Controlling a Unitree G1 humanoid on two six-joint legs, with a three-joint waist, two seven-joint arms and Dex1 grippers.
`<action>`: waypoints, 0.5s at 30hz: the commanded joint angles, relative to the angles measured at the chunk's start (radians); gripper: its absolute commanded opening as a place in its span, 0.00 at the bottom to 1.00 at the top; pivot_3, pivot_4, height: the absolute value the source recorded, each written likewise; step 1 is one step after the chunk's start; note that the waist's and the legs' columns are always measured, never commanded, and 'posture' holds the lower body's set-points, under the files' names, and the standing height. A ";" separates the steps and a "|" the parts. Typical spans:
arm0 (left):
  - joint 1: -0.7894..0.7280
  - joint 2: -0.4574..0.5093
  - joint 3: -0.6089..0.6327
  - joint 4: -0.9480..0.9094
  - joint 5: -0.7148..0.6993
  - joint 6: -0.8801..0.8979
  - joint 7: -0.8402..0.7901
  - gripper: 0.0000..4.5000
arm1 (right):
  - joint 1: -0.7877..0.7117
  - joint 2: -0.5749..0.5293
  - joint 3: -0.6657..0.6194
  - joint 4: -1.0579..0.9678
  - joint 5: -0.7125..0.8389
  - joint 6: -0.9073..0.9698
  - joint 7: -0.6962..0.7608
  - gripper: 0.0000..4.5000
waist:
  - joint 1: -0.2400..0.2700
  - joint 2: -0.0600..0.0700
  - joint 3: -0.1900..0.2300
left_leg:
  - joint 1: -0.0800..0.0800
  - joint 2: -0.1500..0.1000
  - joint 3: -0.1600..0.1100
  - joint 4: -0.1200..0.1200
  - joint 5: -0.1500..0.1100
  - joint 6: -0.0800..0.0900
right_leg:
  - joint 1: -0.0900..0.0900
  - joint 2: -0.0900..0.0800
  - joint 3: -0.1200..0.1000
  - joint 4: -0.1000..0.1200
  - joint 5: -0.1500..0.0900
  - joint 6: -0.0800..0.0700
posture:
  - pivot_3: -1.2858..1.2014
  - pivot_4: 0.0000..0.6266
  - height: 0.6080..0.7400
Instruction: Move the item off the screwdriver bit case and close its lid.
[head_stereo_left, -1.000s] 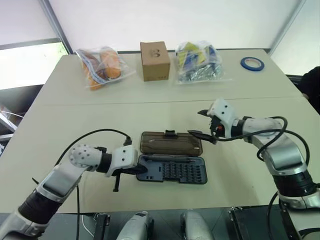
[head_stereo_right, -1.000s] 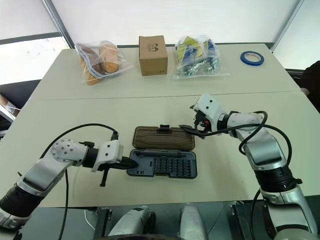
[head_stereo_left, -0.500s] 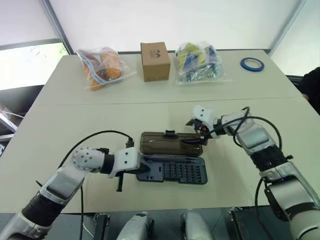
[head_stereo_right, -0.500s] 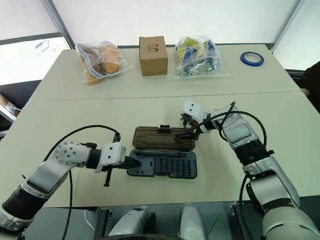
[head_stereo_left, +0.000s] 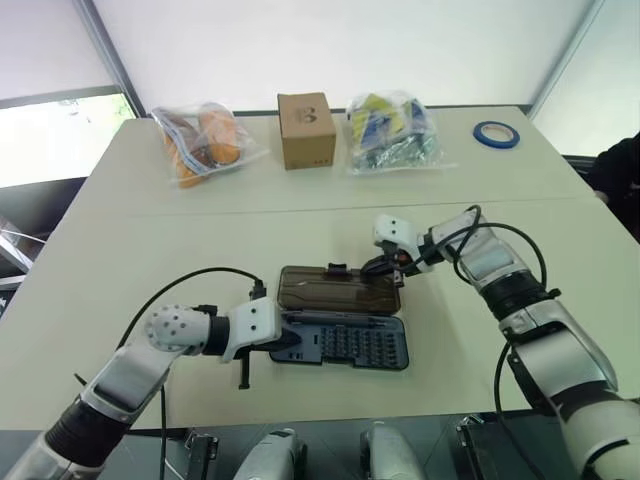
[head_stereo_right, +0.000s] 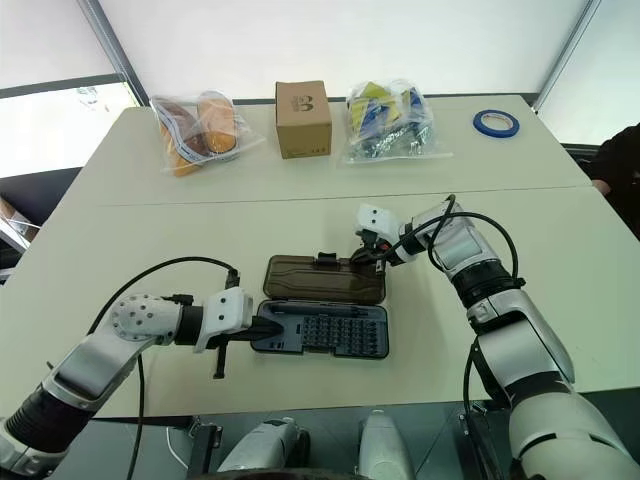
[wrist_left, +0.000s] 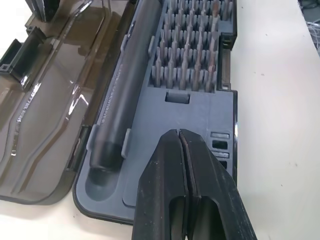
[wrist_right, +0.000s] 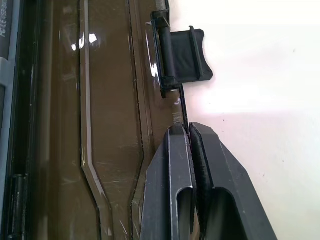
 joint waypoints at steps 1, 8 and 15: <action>0.035 -0.001 -0.001 0.019 0.012 0.036 0.019 0.00 | 0.036 -0.006 0.015 0.002 -0.108 -0.200 -0.150 0.00 | -0.002 0.000 -0.001 | 0.000 0.000 0.000 0.000 0.000 0.000 | 0.000 0.000 0.000 0.000 0.000 0.000 | 0.52 0.24 1.00; 0.083 0.009 0.032 -0.030 -0.087 0.119 -0.016 0.00 | 0.146 -0.165 -0.071 -0.395 -0.201 -0.277 -0.258 0.00 | 0.014 0.005 0.002 | -0.003 0.000 0.001 -0.001 0.003 -0.005 | -0.004 0.000 0.001 0.000 0.000 0.000 | 0.52 0.24 1.00; 0.076 0.010 0.025 -0.011 -0.094 0.123 -0.025 0.00 | 0.314 -0.226 -0.108 -0.734 -0.198 -0.154 -0.259 0.00 | 0.028 0.005 0.002 | -0.005 0.000 0.000 -0.002 0.003 -0.004 | -0.005 0.001 0.001 -0.001 0.000 0.000 | 0.52 0.24 1.00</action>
